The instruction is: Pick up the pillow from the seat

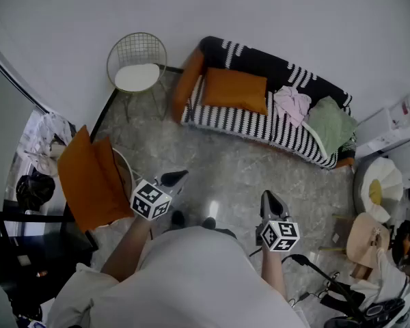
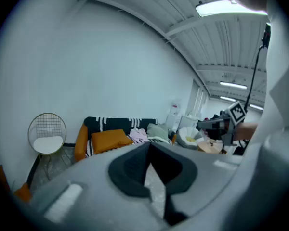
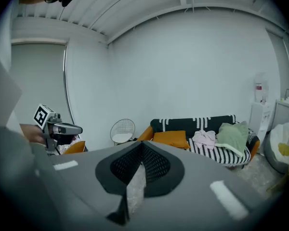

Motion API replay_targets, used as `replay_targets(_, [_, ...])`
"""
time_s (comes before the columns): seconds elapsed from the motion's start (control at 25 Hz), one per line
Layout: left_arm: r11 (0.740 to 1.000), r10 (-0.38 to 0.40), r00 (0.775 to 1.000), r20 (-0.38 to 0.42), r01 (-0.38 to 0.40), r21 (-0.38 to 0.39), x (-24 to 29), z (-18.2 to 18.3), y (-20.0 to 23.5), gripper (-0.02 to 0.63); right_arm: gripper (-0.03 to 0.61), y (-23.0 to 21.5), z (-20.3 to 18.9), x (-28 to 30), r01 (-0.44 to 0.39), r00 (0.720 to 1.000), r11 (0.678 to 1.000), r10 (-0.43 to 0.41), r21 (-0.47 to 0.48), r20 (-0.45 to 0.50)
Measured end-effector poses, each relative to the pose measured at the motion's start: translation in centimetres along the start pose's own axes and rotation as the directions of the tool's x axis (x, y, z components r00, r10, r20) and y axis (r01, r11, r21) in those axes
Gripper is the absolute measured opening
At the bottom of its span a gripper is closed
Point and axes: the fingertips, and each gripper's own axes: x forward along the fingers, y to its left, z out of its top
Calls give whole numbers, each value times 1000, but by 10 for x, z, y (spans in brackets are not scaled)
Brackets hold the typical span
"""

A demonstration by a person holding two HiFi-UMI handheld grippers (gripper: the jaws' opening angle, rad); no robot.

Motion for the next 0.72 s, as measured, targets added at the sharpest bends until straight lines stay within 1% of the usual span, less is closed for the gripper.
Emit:
replay_targets(0.32, [1000, -3, 1000, 3, 3, -9, 3, 1, -1, -2, 5, 0, -4, 2, -9, 1000, 1000, 10, 3, -10])
replay_targets(0.72, [1000, 4, 1000, -3, -4, -24, 2, -5, 2, -2, 5, -2, -6, 2, -2, 1000, 1000, 2, 15, -3])
